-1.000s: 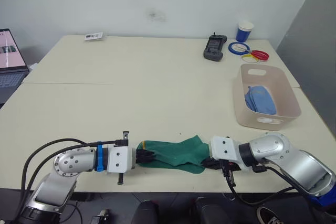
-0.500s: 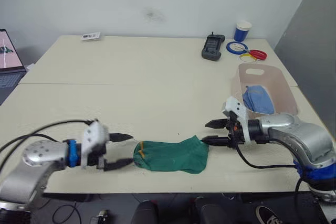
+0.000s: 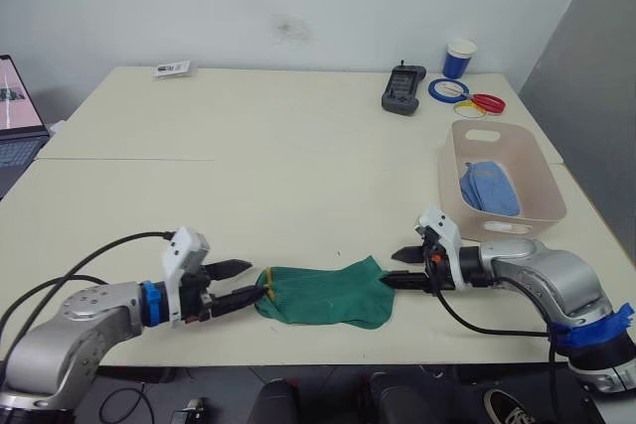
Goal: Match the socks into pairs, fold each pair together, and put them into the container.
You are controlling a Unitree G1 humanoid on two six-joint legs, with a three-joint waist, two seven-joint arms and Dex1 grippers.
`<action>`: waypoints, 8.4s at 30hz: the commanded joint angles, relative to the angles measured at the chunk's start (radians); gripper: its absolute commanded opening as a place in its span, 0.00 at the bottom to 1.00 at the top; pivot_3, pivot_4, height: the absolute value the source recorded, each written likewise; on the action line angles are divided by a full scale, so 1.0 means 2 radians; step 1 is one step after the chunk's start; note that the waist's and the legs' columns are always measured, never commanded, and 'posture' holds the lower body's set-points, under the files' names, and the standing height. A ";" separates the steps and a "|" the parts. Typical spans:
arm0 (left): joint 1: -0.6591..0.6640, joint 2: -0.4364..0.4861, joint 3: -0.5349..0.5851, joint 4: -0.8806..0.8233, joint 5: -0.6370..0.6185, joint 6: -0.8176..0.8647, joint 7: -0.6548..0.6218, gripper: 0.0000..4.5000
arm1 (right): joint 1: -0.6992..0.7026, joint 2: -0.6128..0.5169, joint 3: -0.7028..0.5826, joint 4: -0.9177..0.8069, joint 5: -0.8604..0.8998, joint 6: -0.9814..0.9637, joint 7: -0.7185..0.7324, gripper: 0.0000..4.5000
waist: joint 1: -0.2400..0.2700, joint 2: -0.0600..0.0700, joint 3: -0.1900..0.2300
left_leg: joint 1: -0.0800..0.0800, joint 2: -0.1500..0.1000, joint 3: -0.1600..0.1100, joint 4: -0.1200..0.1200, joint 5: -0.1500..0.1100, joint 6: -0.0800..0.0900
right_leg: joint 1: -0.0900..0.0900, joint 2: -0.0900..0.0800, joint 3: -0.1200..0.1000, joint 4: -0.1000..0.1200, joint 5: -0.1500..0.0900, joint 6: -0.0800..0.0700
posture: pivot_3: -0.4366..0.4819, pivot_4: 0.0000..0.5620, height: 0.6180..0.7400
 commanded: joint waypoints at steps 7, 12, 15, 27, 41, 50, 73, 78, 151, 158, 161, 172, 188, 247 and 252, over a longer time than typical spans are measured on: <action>-0.012 0.002 -0.071 0.044 0.096 -0.086 -0.029 0.16 | -0.001 0.003 0.007 -0.012 0.001 -0.008 -0.003 0.49 | 0.000 0.000 0.000 | 0.000 0.000 0.000 0.000 0.000 0.000 | 0.000 0.000 0.000 0.000 0.000 0.000 | 0.48 0.27 1.00; -0.018 -0.006 -0.061 0.042 0.079 -0.086 -0.044 0.00 | 0.000 0.000 0.000 -0.025 0.011 -0.004 -0.002 0.08 | 0.000 0.000 0.000 | 0.000 0.000 0.000 0.000 0.000 0.000 | 0.000 0.000 0.000 0.000 0.000 0.000 | 0.48 0.27 1.00; -0.024 -0.006 -0.053 0.042 0.071 -0.081 -0.047 0.00 | -0.001 -0.004 -0.008 -0.032 0.016 0.000 -0.001 0.01 | 0.000 0.000 0.000 | 0.000 0.000 0.000 0.000 0.000 0.000 | 0.000 0.000 0.000 0.000 0.000 0.000 | 0.48 0.27 1.00; -0.066 0.046 -0.027 0.033 0.048 -0.046 -0.089 0.00 | 0.014 -0.028 -0.056 -0.097 0.087 0.060 -0.002 0.01 | 0.000 0.000 0.000 | 0.000 0.000 0.000 0.000 0.000 0.000 | 0.000 0.000 0.000 0.000 0.000 0.000 | 0.48 0.27 1.00; -0.109 0.049 -0.068 0.059 0.080 -0.057 -0.120 0.00 | 0.025 0.002 -0.037 -0.071 0.059 0.045 -0.064 0.45 | -0.001 0.000 0.000 | 0.000 0.000 0.000 0.000 0.000 0.000 | 0.000 0.001 0.000 0.000 0.000 0.000 | 0.48 0.27 1.00; -0.111 0.048 -0.067 0.061 0.080 -0.059 -0.119 0.00 | 0.023 0.009 -0.024 -0.068 0.059 0.043 -0.060 0.23 | -0.001 0.000 0.000 | 0.000 0.000 0.000 0.000 0.000 0.000 | 0.000 0.001 0.000 0.000 0.000 0.000 | 0.48 0.27 1.00; -0.172 0.039 -0.115 0.111 0.114 -0.073 -0.147 0.00 | 0.068 0.013 -0.109 -0.156 0.175 0.158 -0.107 0.01 | 0.000 0.000 0.000 | 0.000 0.000 0.000 0.000 0.000 0.000 | 0.000 0.001 0.000 0.000 0.000 0.000 | 0.48 0.27 1.00; -0.187 0.025 -0.130 0.138 0.136 -0.097 -0.144 0.00 | 0.074 0.019 -0.106 -0.151 0.171 0.150 -0.123 0.01 | 0.000 0.000 0.000 | 0.000 0.000 0.000 0.000 0.000 0.000 | 0.000 0.001 0.000 0.000 0.000 0.000 | 0.48 0.27 1.00; -0.024 0.016 -0.096 0.049 0.161 -0.171 -0.105 0.00 | 0.075 -0.027 0.106 0.014 -0.158 -0.360 0.118 0.00 | 0.001 0.000 -0.001 | 0.000 0.000 0.001 0.000 0.000 0.000 | 0.000 0.000 0.000 0.000 0.000 0.000 | 0.48 0.27 1.00; -0.011 0.020 -0.073 0.042 0.122 -0.166 -0.119 0.00 | 0.092 -0.033 0.009 -0.076 -0.040 -0.239 0.091 0.00 | 0.000 0.000 0.000 | 0.000 0.000 0.000 0.000 0.000 0.000 | 0.000 0.000 0.000 0.000 0.000 0.000 | 0.48 0.27 1.00; -0.030 0.009 -0.070 0.033 0.105 -0.162 -0.117 0.00 | 0.083 -0.008 -0.059 -0.079 0.046 -0.116 0.039 0.08 | -0.001 0.000 0.000 | 0.001 0.000 0.000 0.000 0.000 0.000 | 0.000 0.001 0.000 0.001 0.000 -0.001 | 0.48 0.27 1.00; -0.086 -0.017 -0.132 0.036 0.144 -0.165 -0.104 0.00 | 0.077 -0.012 -0.060 -0.065 0.079 0.037 -0.031 0.90 | -0.001 0.000 -0.001 | 0.000 0.000 0.001 0.000 0.000 0.000 | 0.000 0.000 0.000 0.000 0.000 0.000 | 0.48 0.27 1.00; -0.069 -0.017 -0.179 0.087 0.221 -0.192 -0.084 0.00 | 0.028 0.020 -0.007 -0.027 0.117 0.124 -0.021 0.85 | -0.001 0.000 -0.005 | 0.001 0.000 0.000 0.000 0.000 0.000 | 0.001 0.001 0.000 0.000 0.000 0.000 | 0.48 0.27 1.00; -0.122 -0.037 -0.189 0.092 0.205 -0.108 -0.063 0.00 | -0.139 0.179 0.035 0.089 0.156 0.136 -0.013 0.47 | -0.002 0.001 -0.004 | 0.000 0.000 0.000 0.000 0.000 0.000 | 0.000 0.001 0.000 0.000 0.000 0.000 | 0.48 0.27 1.00; -0.124 -0.036 -0.185 0.099 0.206 -0.110 -0.064 0.00 | -0.137 0.164 0.017 0.073 0.187 0.169 0.004 0.87 | -0.002 0.001 -0.004 | 0.000 0.000 0.000 0.000 0.000 0.000 | 0.000 0.002 0.000 0.000 0.000 0.000 | 0.48 0.27 1.00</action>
